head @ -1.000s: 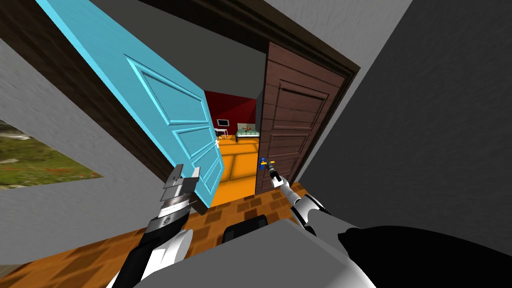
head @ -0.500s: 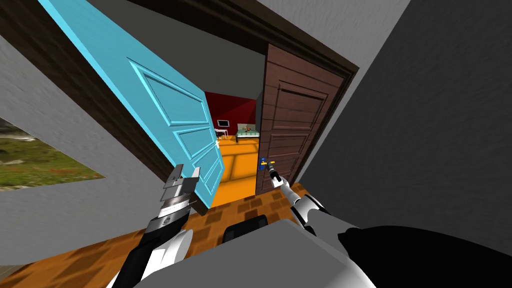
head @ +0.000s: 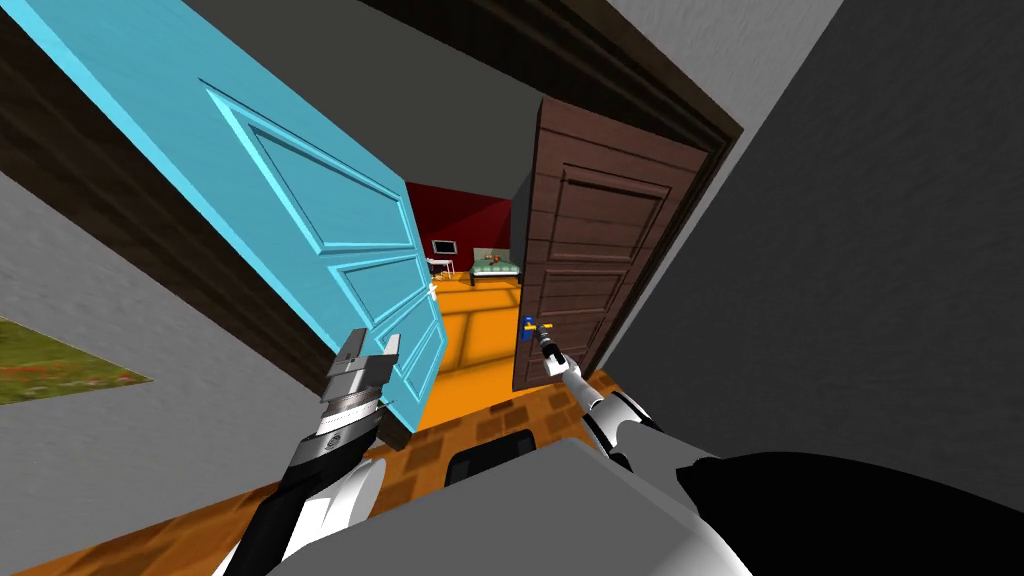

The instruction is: Push the door open

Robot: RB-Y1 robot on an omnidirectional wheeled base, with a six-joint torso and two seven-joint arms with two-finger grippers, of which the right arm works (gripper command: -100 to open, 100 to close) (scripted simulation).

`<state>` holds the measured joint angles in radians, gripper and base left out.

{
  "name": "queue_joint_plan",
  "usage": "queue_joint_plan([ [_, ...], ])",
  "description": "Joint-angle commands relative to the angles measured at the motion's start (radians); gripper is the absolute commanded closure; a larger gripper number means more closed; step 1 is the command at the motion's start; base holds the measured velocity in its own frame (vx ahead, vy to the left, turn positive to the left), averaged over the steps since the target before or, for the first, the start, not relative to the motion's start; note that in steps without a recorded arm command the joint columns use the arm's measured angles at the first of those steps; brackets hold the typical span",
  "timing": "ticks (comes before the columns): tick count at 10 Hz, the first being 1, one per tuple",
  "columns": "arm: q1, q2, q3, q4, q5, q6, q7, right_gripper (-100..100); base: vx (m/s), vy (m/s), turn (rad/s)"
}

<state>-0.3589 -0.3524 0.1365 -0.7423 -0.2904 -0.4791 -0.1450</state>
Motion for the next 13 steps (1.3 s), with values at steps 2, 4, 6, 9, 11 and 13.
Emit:
queue_joint_plan([
  [2, -0.016, -0.012, -0.034, 0.024, -0.006, -0.009, 0.009, 100, 0.182, 0.062, -0.039],
  [4, -0.016, -0.015, -0.059, 0.036, -0.011, -0.011, 0.019, 100, 0.193, 0.062, -0.057],
  [6, -0.016, -0.015, -0.059, 0.036, -0.011, -0.011, 0.019, 100, 0.104, 0.054, -0.021],
  [9, -0.016, -0.021, -0.106, 0.057, -0.019, -0.013, 0.037, 100, 0.165, 0.078, -0.060],
  [11, -0.016, -0.023, -0.120, 0.064, -0.021, -0.014, 0.042, 100, 0.128, 0.063, -0.035],
  [13, -0.016, -0.027, -0.148, 0.076, -0.026, -0.016, 0.053, 100, 0.167, 0.086, -0.066],
])
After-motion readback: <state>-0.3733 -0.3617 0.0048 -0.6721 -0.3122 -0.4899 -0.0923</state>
